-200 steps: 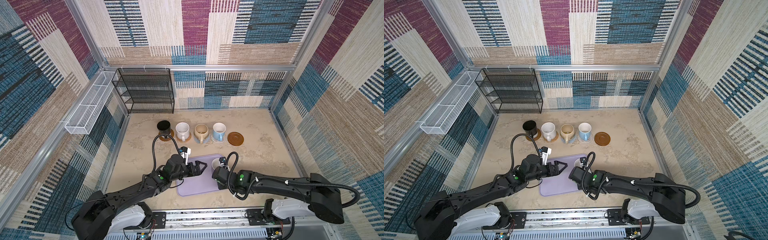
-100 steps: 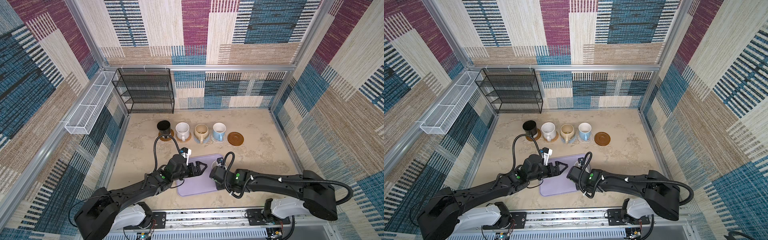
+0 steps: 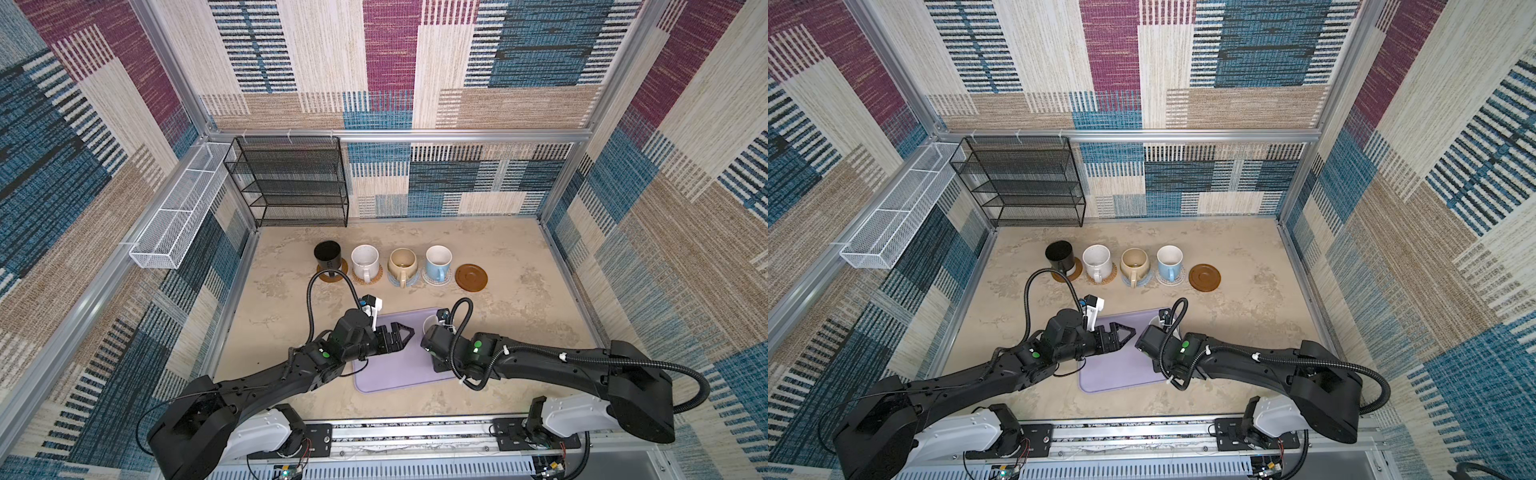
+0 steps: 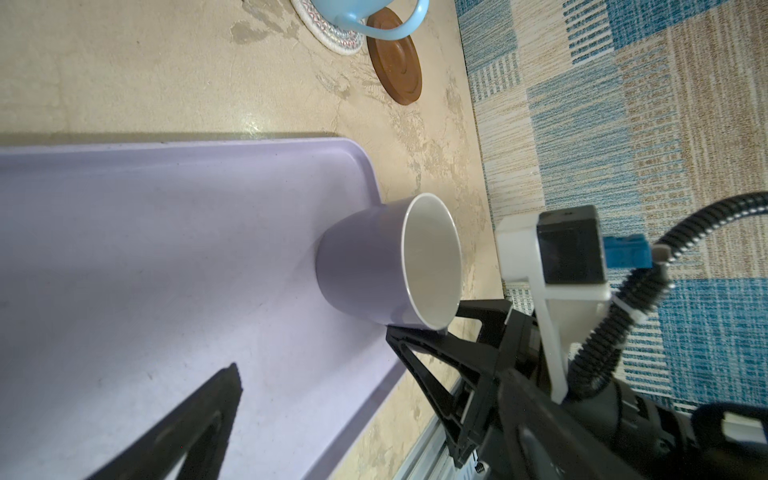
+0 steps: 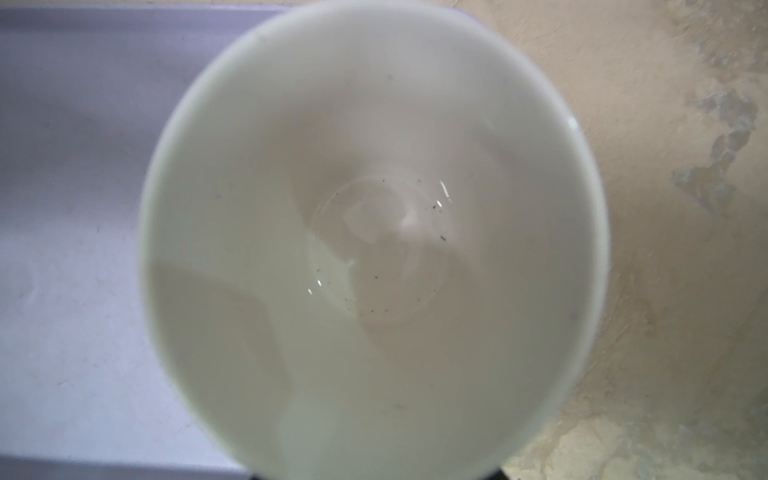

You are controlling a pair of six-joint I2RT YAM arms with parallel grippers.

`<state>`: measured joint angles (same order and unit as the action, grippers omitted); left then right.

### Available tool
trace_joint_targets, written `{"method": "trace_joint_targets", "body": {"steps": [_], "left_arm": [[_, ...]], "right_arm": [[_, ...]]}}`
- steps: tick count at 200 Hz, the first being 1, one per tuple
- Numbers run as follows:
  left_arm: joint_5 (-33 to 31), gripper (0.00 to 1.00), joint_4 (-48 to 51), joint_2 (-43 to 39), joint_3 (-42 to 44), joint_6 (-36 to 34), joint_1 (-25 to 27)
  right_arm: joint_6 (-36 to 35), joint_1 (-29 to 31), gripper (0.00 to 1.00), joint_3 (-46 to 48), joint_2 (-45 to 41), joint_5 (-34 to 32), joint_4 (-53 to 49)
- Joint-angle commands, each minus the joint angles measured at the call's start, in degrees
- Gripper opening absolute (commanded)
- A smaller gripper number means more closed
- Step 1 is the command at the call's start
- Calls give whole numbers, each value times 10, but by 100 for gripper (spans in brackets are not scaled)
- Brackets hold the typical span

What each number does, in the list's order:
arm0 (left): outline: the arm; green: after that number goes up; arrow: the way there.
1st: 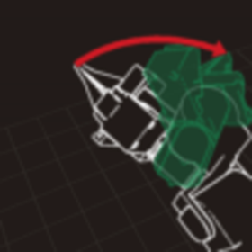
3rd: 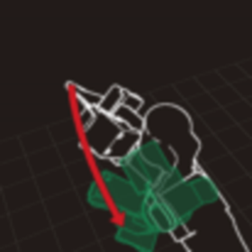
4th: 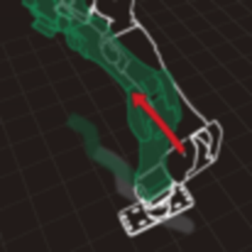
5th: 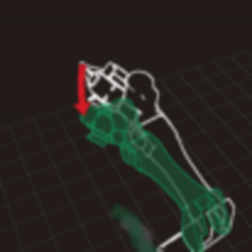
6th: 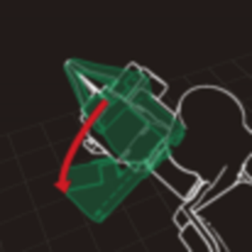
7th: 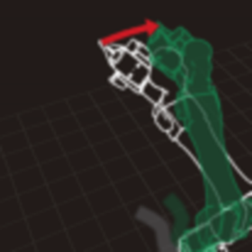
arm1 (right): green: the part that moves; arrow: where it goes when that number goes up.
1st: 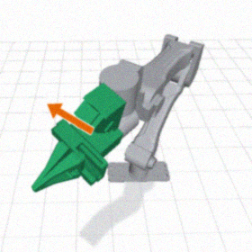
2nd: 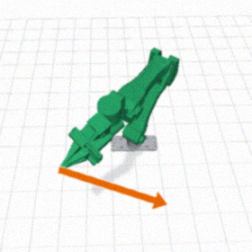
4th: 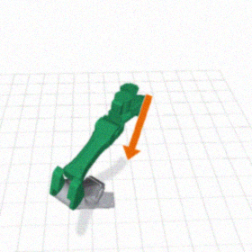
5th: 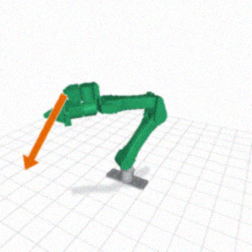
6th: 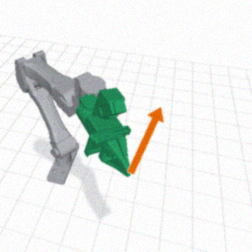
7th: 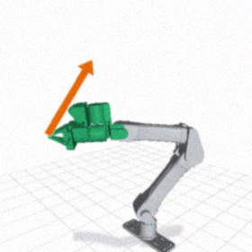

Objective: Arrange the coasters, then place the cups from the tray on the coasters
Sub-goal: 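Lower the right gripper onto the lavender mug's handle and grasp it, then lift the lavender mug and carry it toward the brown wooden coaster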

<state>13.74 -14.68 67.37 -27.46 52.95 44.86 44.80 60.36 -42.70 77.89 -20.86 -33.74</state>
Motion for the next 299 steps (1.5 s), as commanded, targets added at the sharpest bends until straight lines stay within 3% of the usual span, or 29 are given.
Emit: {"method": "trace_joint_targets", "body": {"steps": [1,27,127,179,235,299], "left_arm": [[-6,99,-13,-1,1,2,0],[-6,99,-15,0,1,3,0],[20,100,-94,15,7,27,-1],[15,100,-103,29,-20,24,0],[16,100,-90,63,-74,16,-1],[38,100,-110,119,-153,8,0]], "right_arm": [[-7,0,21,-1,-3,-16,21],[-7,0,0,2,-9,-19,19],[-30,-7,0,2,-55,-54,28],[-67,-42,0,6,-108,-70,44],[-145,-137,0,-9,-149,-47,61],[-190,-255,0,-40,-122,-30,76]]}}
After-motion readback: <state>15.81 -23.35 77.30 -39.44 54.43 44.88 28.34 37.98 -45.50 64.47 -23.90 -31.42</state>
